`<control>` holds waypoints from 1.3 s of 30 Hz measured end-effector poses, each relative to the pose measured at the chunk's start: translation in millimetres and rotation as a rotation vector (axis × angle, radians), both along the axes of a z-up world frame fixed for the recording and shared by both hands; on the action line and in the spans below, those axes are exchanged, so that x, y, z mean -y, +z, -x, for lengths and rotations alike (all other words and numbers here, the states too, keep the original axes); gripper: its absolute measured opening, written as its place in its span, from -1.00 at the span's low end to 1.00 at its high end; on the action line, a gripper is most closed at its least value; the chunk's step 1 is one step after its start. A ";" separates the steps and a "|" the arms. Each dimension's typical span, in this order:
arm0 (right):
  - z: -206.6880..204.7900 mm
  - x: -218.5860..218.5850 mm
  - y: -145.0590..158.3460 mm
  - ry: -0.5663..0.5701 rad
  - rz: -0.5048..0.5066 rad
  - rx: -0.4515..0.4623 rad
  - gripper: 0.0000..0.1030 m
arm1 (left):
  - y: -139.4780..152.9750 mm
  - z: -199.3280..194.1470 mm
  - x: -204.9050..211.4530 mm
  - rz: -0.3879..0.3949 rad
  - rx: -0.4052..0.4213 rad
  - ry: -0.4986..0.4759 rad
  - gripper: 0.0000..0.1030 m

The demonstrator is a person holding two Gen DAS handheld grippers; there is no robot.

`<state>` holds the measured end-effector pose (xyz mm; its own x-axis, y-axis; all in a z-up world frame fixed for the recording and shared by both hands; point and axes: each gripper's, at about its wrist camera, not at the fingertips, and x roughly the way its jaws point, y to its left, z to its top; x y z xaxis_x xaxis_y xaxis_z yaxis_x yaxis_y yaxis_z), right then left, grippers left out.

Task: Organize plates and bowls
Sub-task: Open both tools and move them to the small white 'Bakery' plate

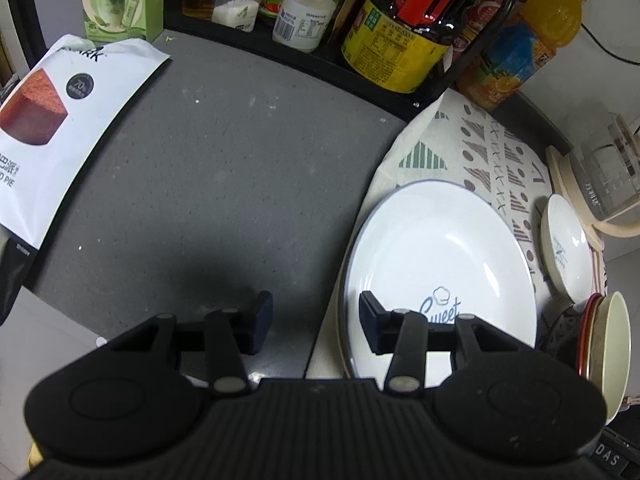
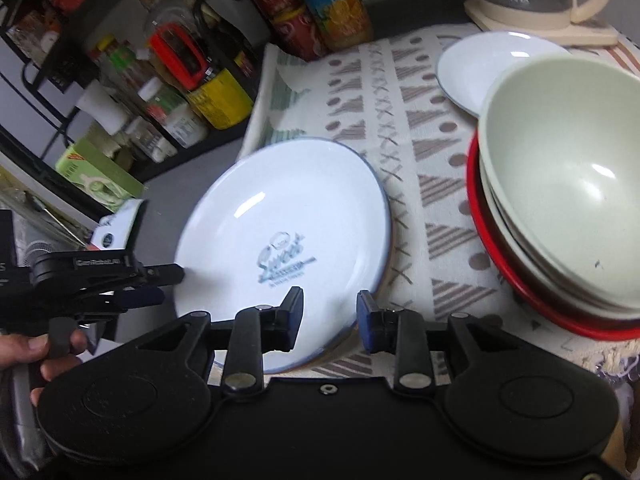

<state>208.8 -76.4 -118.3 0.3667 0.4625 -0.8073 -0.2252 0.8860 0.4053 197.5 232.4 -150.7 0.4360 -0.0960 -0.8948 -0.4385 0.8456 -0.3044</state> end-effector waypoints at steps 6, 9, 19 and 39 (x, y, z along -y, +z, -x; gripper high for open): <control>-4.7 -2.3 24.9 0.015 -0.005 0.054 -0.22 | 21.7 -8.9 5.4 0.015 0.052 -0.024 -0.11; -9.6 0.1 42.3 0.000 -0.005 0.107 0.13 | 32.9 -18.1 11.7 0.002 0.080 -0.046 0.05; -37.3 15.7 73.6 -0.100 0.019 0.215 0.77 | 51.2 -65.6 30.7 0.026 0.145 -0.139 0.56; -52.4 54.3 77.8 -0.377 0.105 0.178 1.00 | 40.9 -134.5 85.2 0.100 0.118 -0.411 0.56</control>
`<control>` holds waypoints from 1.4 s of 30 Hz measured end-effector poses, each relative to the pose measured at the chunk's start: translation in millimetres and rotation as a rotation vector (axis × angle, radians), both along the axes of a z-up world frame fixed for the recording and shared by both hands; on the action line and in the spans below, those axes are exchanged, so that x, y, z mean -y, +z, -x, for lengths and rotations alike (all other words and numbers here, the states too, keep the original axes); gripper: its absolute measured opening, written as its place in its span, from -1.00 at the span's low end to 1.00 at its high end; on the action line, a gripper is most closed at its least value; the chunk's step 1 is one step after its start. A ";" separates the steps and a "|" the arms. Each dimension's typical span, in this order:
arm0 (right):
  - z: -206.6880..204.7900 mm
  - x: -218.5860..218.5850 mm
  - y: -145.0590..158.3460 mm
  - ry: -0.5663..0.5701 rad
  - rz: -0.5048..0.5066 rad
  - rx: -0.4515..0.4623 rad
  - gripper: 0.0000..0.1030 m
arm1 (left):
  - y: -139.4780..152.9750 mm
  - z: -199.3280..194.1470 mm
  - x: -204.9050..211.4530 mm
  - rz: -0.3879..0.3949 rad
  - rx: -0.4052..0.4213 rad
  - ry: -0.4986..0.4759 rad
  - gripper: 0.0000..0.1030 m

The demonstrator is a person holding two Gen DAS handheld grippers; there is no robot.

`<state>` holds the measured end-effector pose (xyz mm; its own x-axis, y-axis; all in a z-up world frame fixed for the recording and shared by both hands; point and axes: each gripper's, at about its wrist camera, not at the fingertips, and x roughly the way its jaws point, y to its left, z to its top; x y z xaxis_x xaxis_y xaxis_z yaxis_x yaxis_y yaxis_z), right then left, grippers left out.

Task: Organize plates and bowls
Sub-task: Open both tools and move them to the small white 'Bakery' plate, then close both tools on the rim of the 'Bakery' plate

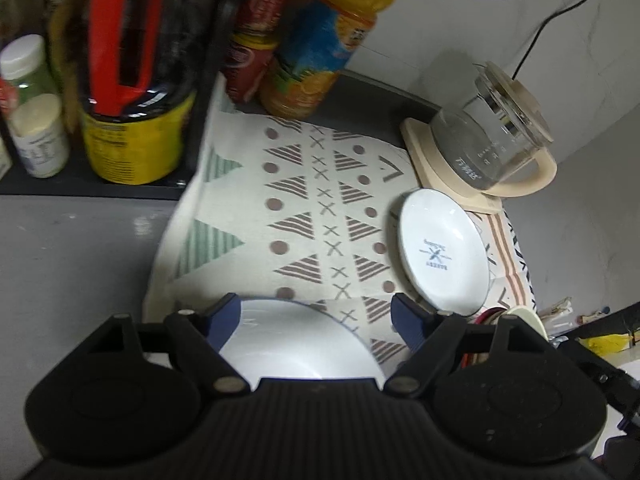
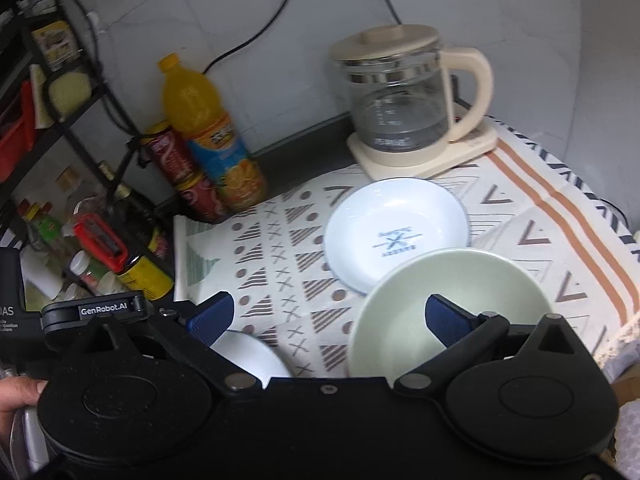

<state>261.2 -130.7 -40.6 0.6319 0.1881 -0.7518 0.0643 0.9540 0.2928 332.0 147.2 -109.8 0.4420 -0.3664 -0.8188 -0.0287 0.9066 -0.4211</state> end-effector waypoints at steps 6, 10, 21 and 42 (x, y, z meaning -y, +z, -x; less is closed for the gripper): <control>-13.9 20.2 -3.7 -0.048 0.011 -0.035 1.00 | -4.2 -12.8 18.6 -0.006 -0.018 -0.032 0.56; -29.2 40.2 -8.6 -0.066 -0.022 -0.058 0.99 | -9.6 -25.0 28.0 -0.010 -0.036 -0.011 0.56; -75.1 113.2 -40.6 -0.089 -0.164 -0.202 0.65 | -31.7 -54.4 70.7 0.040 -0.086 0.033 0.48; -176.3 153.2 -131.2 0.078 -0.275 -0.433 -0.30 | -96.6 -92.7 132.5 0.089 -0.267 0.184 -0.51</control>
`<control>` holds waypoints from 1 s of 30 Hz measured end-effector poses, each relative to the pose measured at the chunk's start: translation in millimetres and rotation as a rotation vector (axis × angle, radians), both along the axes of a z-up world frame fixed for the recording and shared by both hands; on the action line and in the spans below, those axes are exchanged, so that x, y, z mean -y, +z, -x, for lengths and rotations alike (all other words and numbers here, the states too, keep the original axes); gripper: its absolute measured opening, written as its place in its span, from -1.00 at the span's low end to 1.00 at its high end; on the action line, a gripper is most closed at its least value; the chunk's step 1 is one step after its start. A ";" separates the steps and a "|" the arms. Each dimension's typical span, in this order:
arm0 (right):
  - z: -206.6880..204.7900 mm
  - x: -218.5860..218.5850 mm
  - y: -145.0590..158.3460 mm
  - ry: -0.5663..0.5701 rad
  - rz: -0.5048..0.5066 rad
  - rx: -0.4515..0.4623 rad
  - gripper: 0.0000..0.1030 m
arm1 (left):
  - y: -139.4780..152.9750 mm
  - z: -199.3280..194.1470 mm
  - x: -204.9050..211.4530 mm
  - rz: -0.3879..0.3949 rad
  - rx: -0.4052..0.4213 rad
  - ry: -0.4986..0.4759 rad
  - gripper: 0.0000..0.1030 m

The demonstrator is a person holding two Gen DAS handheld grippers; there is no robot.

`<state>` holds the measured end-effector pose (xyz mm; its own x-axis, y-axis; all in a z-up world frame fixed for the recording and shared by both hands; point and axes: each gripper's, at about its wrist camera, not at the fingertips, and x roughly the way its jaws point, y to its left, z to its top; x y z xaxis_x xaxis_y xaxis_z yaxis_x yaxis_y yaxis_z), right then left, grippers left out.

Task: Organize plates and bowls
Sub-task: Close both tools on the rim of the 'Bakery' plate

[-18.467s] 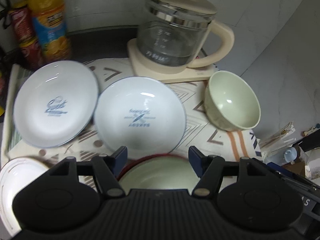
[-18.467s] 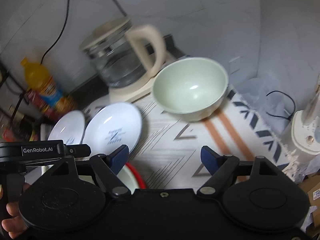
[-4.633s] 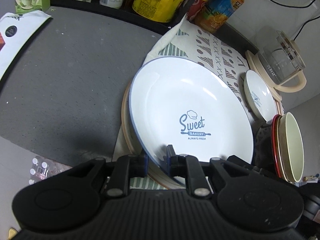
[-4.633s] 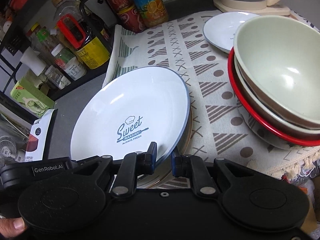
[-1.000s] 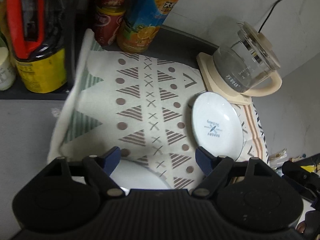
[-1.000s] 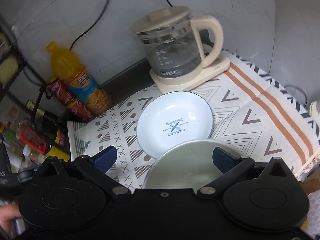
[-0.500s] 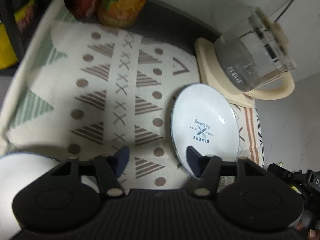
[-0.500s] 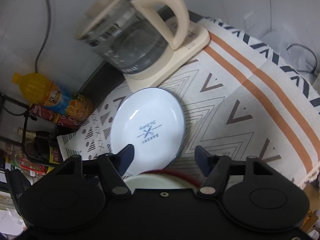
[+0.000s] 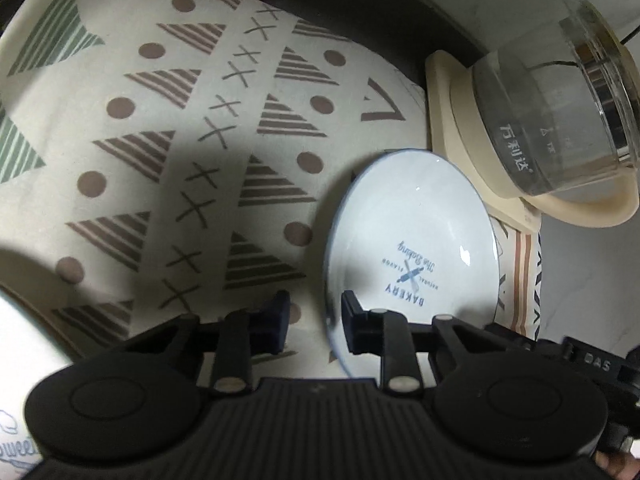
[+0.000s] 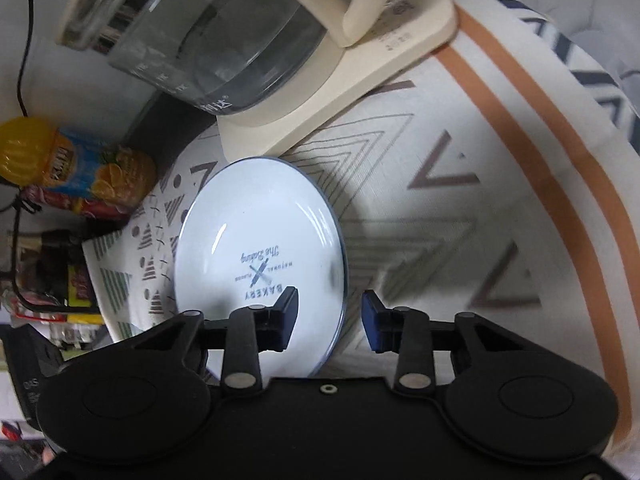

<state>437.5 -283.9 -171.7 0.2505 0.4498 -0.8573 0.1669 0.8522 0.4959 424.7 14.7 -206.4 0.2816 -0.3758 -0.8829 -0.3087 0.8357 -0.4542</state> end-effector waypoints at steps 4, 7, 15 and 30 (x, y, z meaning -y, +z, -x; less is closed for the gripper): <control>-9.9 -2.5 -10.8 0.037 0.002 -0.014 -0.38 | -1.8 -4.7 5.1 -0.006 0.000 0.006 -0.65; -14.4 -2.8 -17.0 0.056 0.001 -0.028 -0.53 | -2.8 -7.9 8.7 -0.004 0.008 0.013 -0.65; -23.0 -1.5 -26.0 0.083 -0.053 -0.024 -0.70 | -6.6 -11.9 6.5 0.027 0.027 0.055 -0.65; -18.3 -9.8 16.3 0.181 -0.011 0.092 -0.78 | 21.8 0.0 5.4 -0.028 0.103 0.036 -0.65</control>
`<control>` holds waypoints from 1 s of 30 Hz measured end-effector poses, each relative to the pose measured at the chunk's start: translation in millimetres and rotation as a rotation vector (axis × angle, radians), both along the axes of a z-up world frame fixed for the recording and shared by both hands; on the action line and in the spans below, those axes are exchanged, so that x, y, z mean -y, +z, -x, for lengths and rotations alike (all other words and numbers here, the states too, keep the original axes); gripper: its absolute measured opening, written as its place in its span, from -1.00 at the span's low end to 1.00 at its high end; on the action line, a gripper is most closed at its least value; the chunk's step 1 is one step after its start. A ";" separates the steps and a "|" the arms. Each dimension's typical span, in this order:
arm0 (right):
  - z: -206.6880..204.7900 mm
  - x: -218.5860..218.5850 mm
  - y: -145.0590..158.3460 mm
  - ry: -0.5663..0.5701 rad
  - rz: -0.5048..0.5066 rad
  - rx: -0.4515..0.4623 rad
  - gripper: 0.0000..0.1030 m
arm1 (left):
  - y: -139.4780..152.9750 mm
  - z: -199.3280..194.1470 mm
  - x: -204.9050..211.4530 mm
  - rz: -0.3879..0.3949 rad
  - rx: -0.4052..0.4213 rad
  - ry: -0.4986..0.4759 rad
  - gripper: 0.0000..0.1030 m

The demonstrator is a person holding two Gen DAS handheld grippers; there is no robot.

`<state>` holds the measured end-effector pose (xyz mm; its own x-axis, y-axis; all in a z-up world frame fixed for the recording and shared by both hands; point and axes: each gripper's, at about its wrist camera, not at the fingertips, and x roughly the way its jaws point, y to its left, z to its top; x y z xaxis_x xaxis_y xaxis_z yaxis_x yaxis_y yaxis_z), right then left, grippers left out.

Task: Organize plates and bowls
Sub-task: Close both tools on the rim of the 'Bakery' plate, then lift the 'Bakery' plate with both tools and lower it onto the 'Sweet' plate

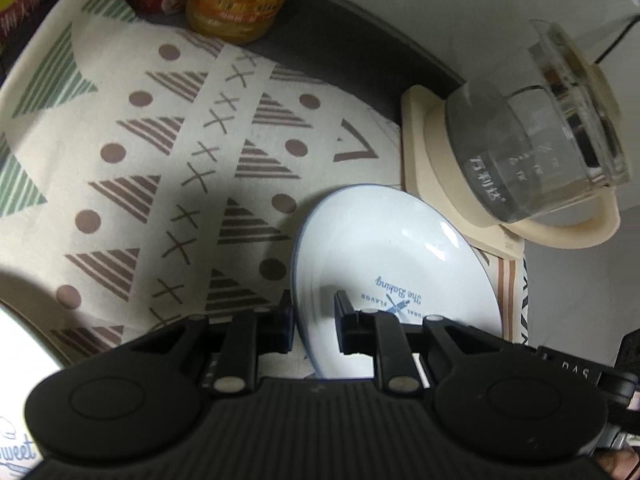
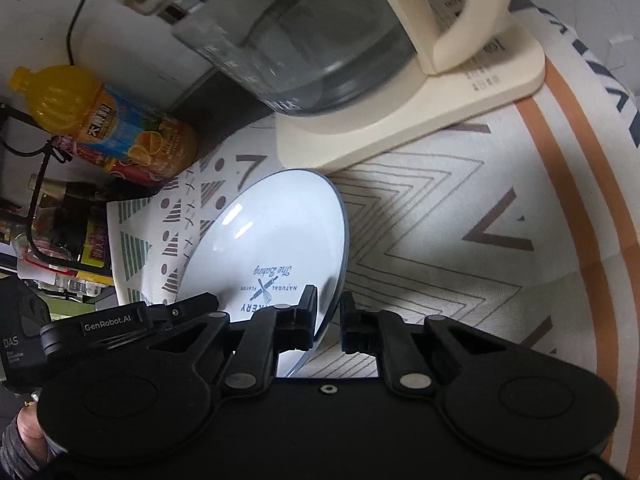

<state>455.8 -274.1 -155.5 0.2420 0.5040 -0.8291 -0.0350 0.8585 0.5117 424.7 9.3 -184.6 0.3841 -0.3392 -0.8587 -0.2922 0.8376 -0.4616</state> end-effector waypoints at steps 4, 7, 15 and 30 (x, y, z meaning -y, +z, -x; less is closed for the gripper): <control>-0.2 0.3 11.0 -0.012 -0.030 0.014 -0.78 | 11.1 3.8 -4.6 0.010 0.016 0.014 -0.65; 0.6 -4.8 20.8 0.013 -0.019 0.047 -0.78 | 20.7 5.5 -7.5 -0.002 0.039 0.004 -0.65; 5.0 -21.8 51.3 0.029 -0.016 0.133 -0.78 | 44.3 10.8 -27.4 0.028 0.087 0.038 -0.65; 45.9 -99.3 93.2 0.035 -0.055 0.225 -0.77 | 88.5 55.7 -115.1 0.049 0.166 0.057 -0.65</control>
<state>410.0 -174.8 -62.2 0.3995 0.5580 -0.7274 -0.1825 0.8259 0.5334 369.0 124.3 -96.1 0.5387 -0.3523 -0.7653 -0.2552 0.7974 -0.5468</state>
